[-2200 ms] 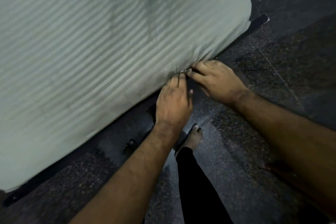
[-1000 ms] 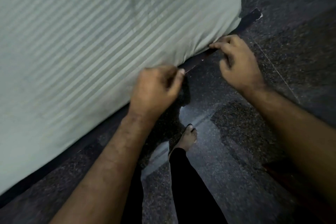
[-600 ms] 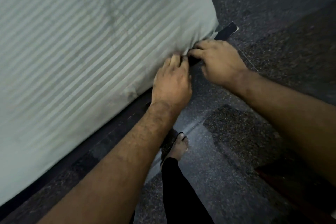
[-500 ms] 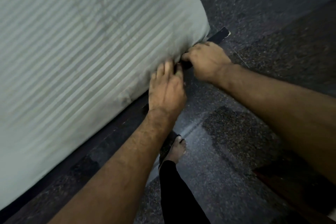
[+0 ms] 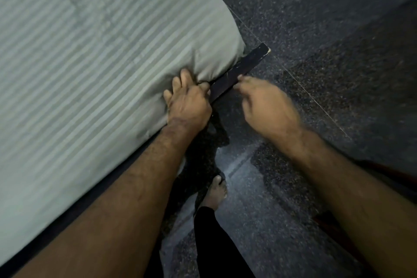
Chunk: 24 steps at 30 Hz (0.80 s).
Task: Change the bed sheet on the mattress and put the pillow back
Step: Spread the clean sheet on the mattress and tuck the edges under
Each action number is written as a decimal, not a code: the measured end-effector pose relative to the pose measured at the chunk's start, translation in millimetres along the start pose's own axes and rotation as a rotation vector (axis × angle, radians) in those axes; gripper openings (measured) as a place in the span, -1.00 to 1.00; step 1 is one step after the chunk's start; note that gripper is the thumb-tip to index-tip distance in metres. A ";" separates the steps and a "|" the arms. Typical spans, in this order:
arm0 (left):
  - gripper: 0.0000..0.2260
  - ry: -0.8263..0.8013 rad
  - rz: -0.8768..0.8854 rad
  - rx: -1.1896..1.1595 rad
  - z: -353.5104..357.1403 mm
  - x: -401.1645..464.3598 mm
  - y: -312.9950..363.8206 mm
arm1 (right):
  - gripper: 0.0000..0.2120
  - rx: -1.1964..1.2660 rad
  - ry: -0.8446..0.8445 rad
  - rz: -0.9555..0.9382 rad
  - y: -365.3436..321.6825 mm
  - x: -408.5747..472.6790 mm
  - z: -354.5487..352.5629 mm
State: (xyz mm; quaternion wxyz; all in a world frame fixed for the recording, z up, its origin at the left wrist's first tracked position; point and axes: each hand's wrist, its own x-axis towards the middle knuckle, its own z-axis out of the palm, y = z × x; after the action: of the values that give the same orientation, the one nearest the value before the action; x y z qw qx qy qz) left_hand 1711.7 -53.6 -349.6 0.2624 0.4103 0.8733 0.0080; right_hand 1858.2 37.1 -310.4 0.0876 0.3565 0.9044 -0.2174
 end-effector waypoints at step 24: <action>-0.74 0.436 0.003 -1.214 -12.0 -30.2 -41.9 | -0.57 -0.427 -0.051 -0.326 -17.0 21.0 -25.1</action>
State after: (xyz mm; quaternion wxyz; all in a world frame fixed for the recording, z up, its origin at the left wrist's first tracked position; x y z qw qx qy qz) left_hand 1692.1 -100.8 -335.3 0.2643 0.1793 0.7462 0.5842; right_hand 1831.2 50.2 -289.1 0.1473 0.1739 0.9728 -0.0416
